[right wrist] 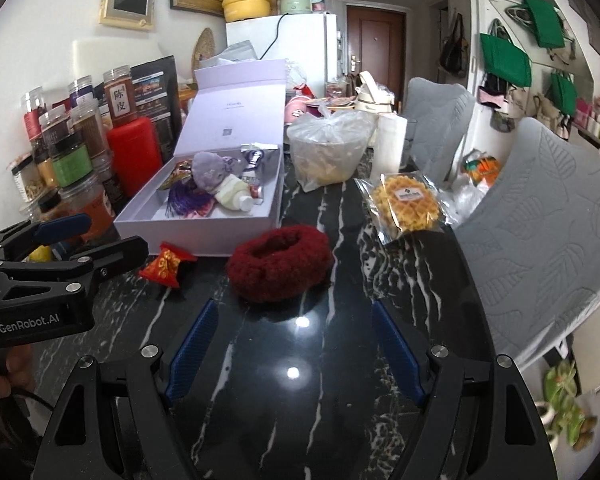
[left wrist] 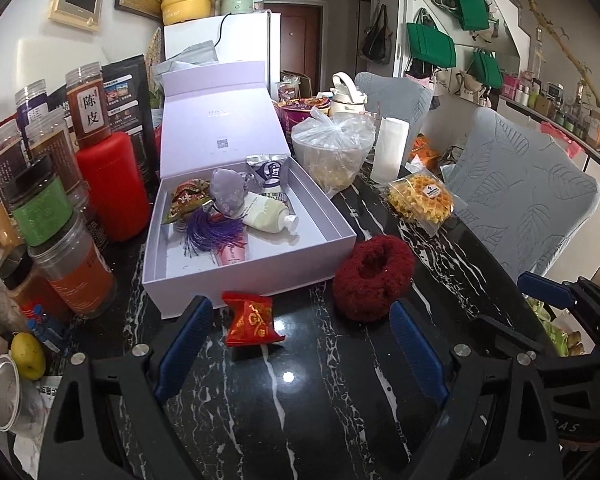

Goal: Organize soft objects
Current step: 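Move both grippers over the table toward the red scrunchie and red packet, then grasp the red fuzzy scrunchie with the left gripper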

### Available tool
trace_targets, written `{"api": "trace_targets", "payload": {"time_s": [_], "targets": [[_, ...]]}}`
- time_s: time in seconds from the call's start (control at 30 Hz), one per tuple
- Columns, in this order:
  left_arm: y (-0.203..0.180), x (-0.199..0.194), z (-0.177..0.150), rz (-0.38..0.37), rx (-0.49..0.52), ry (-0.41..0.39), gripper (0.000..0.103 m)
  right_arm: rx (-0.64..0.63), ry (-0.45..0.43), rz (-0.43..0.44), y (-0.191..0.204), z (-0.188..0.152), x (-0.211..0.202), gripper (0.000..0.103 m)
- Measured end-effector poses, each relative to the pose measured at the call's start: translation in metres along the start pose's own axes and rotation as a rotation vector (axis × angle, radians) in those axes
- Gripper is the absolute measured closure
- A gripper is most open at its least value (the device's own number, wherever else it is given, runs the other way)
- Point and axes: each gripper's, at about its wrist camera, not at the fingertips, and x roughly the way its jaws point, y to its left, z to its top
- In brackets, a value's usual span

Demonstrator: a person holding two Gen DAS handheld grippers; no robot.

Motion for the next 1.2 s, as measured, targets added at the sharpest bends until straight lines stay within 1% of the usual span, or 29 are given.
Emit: {"api": "trace_targets", "payload": {"time_s": [0.43,0.73,0.9,1.0,1.07,1.2], "targets": [[-0.032,0.055,0.003,-0.036,0.010,0.076,0.012,0.045,0.042,-0.017,-0.043,-0.005,0.029,0.023],[-0.052,0.098,0.009,-0.062,0.035,0.137,0.012,0.084,0.074,-0.045,-0.071,-0.007,0.048,0.023],[-0.058,0.119,0.011,-0.095,0.034,0.181,0.012,0.097,0.086,-0.051,-0.081,-0.007,0.055,0.023],[-0.060,0.129,0.013,-0.133,0.021,0.201,0.012,0.113,0.094,-0.044,-0.086,-0.007,0.058,0.024],[-0.063,0.136,0.013,-0.150,0.030,0.210,0.012,0.122,0.097,-0.044,-0.090,-0.007,0.060,0.023],[-0.068,0.148,0.012,-0.153,0.040,0.240,0.013,0.140,0.098,-0.041,-0.094,-0.007,0.060,0.023]]}}
